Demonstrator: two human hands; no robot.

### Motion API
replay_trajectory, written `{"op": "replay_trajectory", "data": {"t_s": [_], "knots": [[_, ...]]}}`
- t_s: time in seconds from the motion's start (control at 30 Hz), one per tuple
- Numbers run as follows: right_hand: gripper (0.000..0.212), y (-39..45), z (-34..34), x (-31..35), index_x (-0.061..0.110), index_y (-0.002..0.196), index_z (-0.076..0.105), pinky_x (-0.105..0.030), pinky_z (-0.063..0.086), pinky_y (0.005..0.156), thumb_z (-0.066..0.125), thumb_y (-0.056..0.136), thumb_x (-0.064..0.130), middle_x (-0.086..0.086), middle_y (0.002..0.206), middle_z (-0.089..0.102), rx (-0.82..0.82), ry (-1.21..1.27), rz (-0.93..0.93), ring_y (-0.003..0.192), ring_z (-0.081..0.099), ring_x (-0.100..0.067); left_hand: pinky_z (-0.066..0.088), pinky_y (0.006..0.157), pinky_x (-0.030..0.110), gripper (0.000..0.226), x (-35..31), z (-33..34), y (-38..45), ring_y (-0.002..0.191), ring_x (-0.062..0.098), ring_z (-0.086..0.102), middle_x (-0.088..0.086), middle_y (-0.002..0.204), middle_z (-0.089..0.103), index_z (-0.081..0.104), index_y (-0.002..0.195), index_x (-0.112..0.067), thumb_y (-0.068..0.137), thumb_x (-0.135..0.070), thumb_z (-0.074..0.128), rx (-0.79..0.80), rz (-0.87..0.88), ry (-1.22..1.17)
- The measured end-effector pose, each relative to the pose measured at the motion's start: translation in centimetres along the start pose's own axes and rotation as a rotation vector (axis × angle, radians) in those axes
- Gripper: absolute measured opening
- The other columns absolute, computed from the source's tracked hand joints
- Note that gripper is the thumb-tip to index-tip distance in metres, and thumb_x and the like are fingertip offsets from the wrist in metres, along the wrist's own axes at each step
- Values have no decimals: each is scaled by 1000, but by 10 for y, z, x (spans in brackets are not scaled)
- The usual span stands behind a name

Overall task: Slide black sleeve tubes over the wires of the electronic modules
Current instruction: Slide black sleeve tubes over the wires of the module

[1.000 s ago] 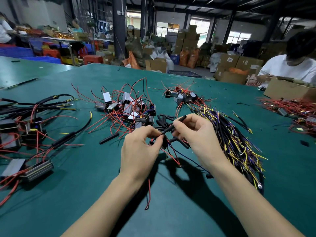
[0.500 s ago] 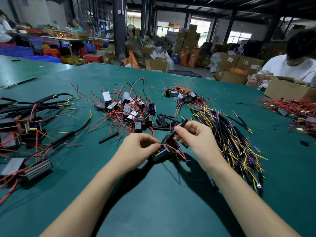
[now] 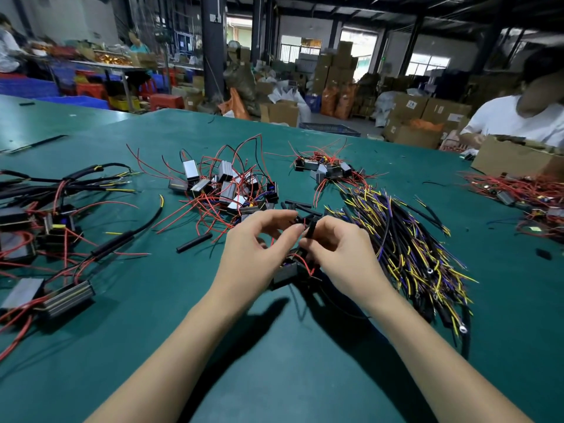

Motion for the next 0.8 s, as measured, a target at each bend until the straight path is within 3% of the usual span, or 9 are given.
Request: {"op": "replay_trajectory", "data": {"t_s": [0.1,0.23,0.33,0.47,0.63,0.8], "knots": [[23,-2,3,1,20,67,58,-25,45,57,69,83,8,6,58,61,49,-43,-31,55,52,-3,52,69,43,16,-5,6,-3,72,10,60,-7,82,68,73,96,-22,81,-15,73,17,0,-48],[23,-2,7,3,22,71,61,-10,39,57,67,81,2,14,61,60,55,-77,-33,54,52,7,54,66,33,8,1,11,1,67,8,62,-8,75,70,76,85,-19,79,-13,75,-7,-22,-5],[23,-2,7,1,23,70,63,-12,43,58,67,79,2,11,63,65,50,-50,1,57,56,5,56,68,31,4,6,12,6,65,9,66,-4,72,73,76,82,-15,78,-14,75,-10,-74,-32],[13,-1,6,-4,18,79,66,-29,54,70,68,80,5,-1,76,72,68,27,90,71,67,-14,54,68,28,2,15,13,10,64,8,65,0,72,73,76,80,-12,78,-11,75,11,-118,-18],[16,5,-3,-4,10,89,66,-17,48,56,59,87,-4,-5,74,68,47,268,159,58,62,-7,48,61,22,1,20,15,11,58,3,58,0,68,72,76,78,-13,78,-13,75,9,-142,-55],[10,8,-11,1,12,89,72,-21,52,65,68,84,4,-5,79,73,53,278,107,70,67,-11,50,65,20,6,19,22,11,63,6,61,2,73,74,77,82,-9,81,-12,72,21,-125,-23]]}}
Point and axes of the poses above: each hand's wrist, its own y-axis towards the middle knuckle, its own z-axis out of the palm, x = y × z, the point moved 1 cm from there along y, towards the middle knuckle
